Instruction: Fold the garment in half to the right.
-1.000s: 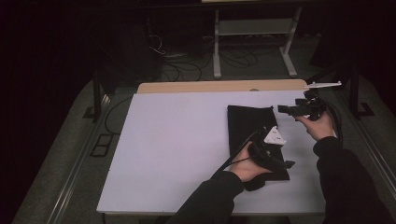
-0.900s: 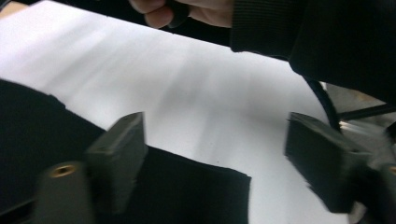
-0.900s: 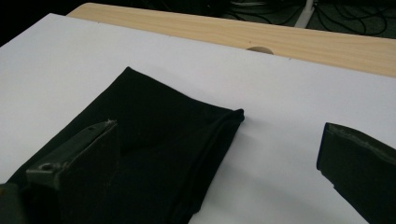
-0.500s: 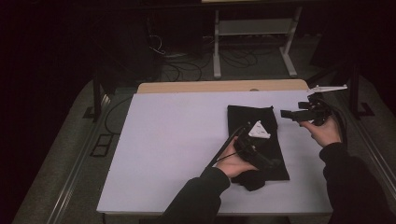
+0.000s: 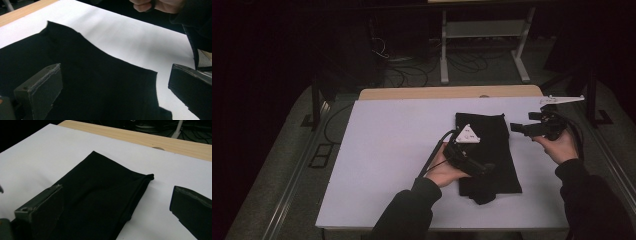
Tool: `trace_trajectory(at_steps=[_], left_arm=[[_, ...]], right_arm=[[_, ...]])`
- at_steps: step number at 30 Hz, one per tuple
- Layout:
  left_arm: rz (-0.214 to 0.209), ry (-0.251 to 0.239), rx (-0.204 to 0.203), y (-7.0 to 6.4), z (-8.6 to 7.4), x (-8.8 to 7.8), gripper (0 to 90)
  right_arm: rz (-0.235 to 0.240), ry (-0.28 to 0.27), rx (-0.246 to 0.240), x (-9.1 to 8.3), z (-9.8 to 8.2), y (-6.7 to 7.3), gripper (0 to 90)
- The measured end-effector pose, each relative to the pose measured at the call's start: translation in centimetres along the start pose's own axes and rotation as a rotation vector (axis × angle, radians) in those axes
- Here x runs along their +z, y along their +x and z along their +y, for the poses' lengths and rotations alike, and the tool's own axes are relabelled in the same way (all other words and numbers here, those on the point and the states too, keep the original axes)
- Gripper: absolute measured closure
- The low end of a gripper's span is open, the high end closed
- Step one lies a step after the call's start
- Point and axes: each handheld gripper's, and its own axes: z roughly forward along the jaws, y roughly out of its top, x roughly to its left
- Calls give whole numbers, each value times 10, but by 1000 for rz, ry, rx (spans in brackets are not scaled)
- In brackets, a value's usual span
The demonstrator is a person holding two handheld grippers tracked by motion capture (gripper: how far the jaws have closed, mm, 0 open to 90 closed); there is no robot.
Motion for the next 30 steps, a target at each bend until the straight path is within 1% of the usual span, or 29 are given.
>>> trace_trajectory(at_steps=[14,16,20,26,30], left_arm=[[56,-3,-5,13,-12,-30,0],[65,-3,-8,15,-15,-34,0],[81,-7,-15,20,-20,-43,0],[100,1,-23,24,-29,-54,0],[113,0,-31,28,-36,-61,0]], right_arm=[[3,-16,-9,-16,-5,8,0],[-1,-18,-16,-18,-5,9,0],[-1,-22,-22,-21,-6,12,0],[1,-28,-32,-24,-9,16,0],[0,-27,-31,-25,-11,18,0]])
